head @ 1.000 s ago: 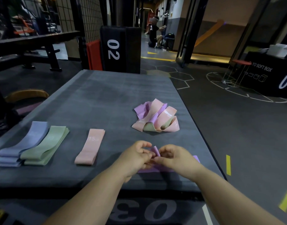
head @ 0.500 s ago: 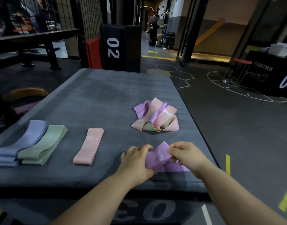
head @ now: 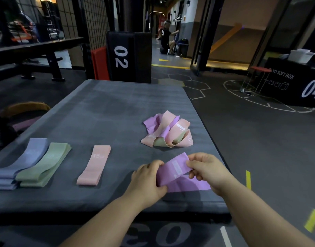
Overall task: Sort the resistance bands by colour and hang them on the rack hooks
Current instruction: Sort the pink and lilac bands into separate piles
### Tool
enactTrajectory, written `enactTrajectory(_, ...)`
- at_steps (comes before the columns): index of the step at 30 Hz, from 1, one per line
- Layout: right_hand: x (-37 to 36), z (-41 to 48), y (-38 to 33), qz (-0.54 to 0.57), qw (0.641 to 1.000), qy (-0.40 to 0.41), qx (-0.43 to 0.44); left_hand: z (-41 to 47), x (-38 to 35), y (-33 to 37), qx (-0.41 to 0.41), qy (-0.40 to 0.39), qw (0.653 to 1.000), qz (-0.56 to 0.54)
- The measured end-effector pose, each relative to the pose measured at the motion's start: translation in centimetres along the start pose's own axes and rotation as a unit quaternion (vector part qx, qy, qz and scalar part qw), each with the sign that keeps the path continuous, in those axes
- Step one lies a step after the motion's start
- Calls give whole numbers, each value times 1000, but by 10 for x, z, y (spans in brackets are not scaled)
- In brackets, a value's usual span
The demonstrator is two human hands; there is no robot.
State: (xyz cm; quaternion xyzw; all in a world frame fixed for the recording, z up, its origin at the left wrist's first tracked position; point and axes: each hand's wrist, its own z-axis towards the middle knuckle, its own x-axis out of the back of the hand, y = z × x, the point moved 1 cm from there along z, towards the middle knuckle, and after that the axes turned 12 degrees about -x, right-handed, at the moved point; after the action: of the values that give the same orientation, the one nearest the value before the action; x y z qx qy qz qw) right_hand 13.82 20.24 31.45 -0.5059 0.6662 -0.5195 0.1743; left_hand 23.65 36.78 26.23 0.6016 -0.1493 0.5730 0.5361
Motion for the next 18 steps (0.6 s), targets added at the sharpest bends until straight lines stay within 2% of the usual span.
enactTrajectory(7,10,4,4,-66,996,57,-30,-2,6,-1,-20,3,999,33)
enactTrajectory(18,14,4,4,-65,995,62,-32,-11,22,5,-34,-4,995,90)
